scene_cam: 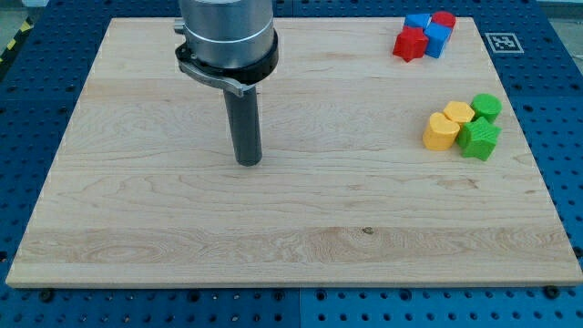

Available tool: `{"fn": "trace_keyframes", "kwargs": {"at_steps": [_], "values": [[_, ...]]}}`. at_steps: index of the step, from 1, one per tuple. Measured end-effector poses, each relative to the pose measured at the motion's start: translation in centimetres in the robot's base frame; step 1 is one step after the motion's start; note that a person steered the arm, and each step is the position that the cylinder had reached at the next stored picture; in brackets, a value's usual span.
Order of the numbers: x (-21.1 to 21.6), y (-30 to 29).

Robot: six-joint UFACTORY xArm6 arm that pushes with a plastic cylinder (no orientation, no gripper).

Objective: Point your arm at the green circle

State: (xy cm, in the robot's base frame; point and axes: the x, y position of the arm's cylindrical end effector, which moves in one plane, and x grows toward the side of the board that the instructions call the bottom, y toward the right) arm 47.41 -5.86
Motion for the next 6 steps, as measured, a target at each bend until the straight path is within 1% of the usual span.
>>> {"fn": "trace_keyframes", "kwargs": {"at_steps": [2, 3, 4, 5, 6], "values": [[-0.6, -0.3], [-6.6, 0.5], [-12.1, 8.0], [-13.7, 19.1], [-12.8, 26.4]]}}
